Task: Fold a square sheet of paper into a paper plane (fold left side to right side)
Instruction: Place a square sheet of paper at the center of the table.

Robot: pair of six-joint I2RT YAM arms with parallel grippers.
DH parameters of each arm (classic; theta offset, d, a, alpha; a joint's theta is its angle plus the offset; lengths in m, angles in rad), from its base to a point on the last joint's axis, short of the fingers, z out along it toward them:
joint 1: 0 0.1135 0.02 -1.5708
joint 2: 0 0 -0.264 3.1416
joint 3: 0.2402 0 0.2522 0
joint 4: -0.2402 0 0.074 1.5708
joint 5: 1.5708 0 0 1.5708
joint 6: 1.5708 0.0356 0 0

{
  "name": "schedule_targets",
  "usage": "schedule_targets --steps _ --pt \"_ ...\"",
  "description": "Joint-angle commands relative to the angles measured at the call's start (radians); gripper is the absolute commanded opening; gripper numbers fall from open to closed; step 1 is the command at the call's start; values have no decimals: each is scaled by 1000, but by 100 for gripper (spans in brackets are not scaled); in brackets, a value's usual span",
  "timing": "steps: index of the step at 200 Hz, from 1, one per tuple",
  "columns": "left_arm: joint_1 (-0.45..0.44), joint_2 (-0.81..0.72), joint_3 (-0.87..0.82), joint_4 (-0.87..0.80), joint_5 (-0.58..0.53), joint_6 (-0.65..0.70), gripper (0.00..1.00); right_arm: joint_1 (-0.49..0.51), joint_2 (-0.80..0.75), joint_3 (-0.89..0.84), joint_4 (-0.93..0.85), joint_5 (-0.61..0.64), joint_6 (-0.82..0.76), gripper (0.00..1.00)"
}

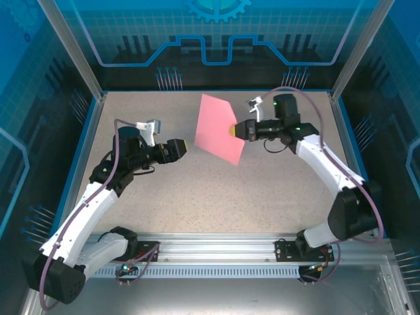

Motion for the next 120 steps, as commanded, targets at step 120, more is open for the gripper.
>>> schedule_targets --steps 120 --pt "-42 156 162 275 473 -25 71 -31 -141 50 -230 -374 -166 20"
